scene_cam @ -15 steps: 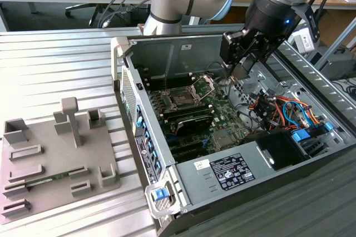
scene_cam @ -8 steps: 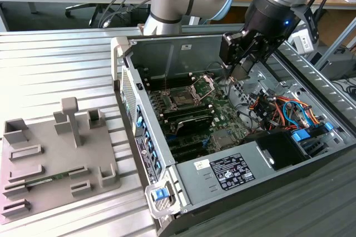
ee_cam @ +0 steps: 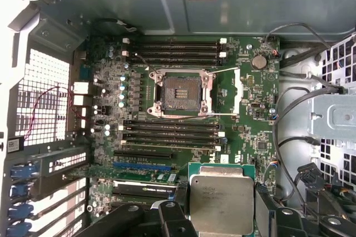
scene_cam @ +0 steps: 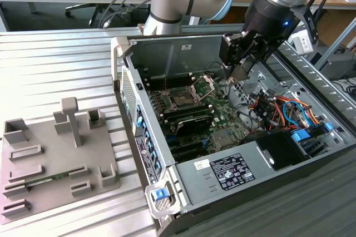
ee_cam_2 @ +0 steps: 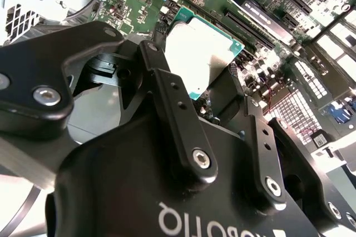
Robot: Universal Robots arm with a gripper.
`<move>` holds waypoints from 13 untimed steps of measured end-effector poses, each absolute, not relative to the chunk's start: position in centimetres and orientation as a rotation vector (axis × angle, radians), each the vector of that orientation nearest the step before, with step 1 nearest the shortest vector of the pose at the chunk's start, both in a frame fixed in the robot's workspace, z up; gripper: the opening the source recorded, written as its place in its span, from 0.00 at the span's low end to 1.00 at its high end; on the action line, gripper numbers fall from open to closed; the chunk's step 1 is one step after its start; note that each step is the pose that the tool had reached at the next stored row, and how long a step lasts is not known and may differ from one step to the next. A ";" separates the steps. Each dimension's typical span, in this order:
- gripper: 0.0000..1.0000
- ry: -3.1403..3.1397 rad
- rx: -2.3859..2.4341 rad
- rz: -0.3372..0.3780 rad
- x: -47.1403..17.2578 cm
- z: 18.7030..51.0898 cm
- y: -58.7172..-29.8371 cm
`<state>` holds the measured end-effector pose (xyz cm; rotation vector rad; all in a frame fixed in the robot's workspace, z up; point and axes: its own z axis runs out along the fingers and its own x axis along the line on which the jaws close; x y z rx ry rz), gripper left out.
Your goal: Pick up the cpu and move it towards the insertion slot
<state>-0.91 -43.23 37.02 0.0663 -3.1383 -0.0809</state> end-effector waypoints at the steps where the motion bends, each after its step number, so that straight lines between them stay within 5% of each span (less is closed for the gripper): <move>1: 0.55 -3.138 0.066 -0.081 -0.9 37.0 -43.2; 13: 0.55 -3.138 0.066 -0.081 -0.9 37.0 -43.0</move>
